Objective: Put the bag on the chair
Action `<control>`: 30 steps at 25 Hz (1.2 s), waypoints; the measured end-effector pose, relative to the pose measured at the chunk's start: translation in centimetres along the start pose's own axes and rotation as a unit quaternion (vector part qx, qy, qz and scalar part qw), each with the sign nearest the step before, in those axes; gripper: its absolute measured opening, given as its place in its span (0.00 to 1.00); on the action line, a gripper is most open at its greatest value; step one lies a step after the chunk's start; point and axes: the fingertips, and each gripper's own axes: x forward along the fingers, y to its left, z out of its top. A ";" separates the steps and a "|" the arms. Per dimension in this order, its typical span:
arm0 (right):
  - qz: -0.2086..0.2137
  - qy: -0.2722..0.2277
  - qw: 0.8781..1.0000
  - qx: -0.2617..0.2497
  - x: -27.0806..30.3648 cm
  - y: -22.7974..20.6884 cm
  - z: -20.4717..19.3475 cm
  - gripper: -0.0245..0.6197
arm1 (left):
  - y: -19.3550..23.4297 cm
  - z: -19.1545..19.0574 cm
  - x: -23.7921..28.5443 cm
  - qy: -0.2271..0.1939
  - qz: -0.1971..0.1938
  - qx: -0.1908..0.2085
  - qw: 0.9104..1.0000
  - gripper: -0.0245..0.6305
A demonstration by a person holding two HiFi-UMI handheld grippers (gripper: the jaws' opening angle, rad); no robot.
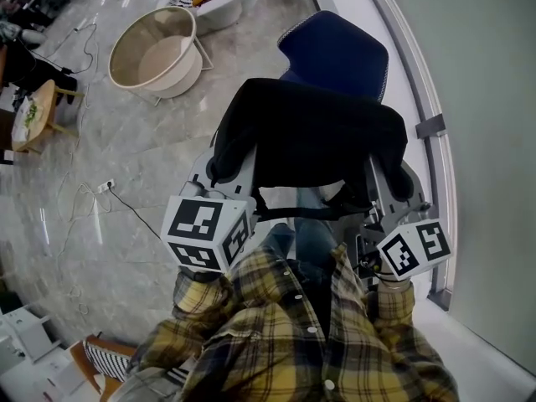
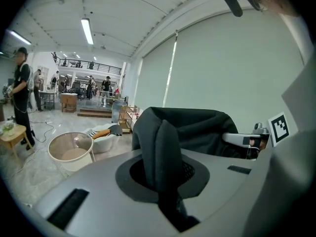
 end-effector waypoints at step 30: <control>0.095 0.054 0.994 0.018 21.3 -16.3 6.7 0.14 | 5.0 9.4 20.9 0.017 0.107 -0.048 0.993 0.10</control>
